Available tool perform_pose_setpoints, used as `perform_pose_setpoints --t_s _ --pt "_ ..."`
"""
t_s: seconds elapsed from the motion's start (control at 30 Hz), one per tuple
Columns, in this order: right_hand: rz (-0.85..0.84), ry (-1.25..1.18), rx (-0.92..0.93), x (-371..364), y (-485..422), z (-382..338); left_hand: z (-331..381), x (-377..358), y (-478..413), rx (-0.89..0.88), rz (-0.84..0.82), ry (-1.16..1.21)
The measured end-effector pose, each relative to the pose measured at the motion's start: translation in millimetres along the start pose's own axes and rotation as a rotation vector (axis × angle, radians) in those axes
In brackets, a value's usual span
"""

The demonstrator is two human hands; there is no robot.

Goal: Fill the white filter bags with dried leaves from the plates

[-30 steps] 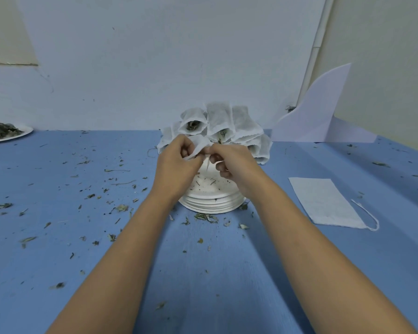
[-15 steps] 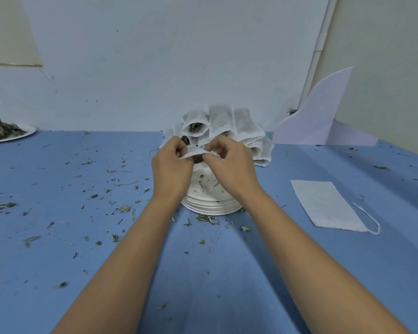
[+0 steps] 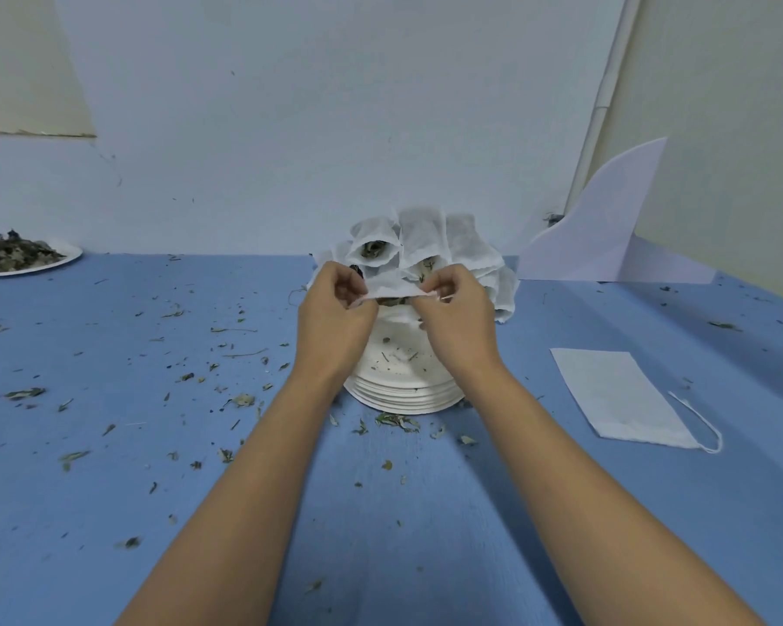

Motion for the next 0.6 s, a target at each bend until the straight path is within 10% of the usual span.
perform_pose_setpoints --t_s 0.23,0.6 --pt "-0.016 0.266 0.141 -8 8 -11 23 4 15 -0.251 0.164 -0.468" --pt "-0.061 0.109 0.27 -17 -46 -44 38 -8 -45 -0.009 0.013 0.204"
Point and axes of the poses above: each hand's wrist, its own y-axis away from the middle knuckle, its own x-axis out of the back of the hand, z = x × y, the point moved 10 cm from there along -y, towards the middle knuckle, and after that the axes turned 4 degrees about x, right-handed, at the moved point
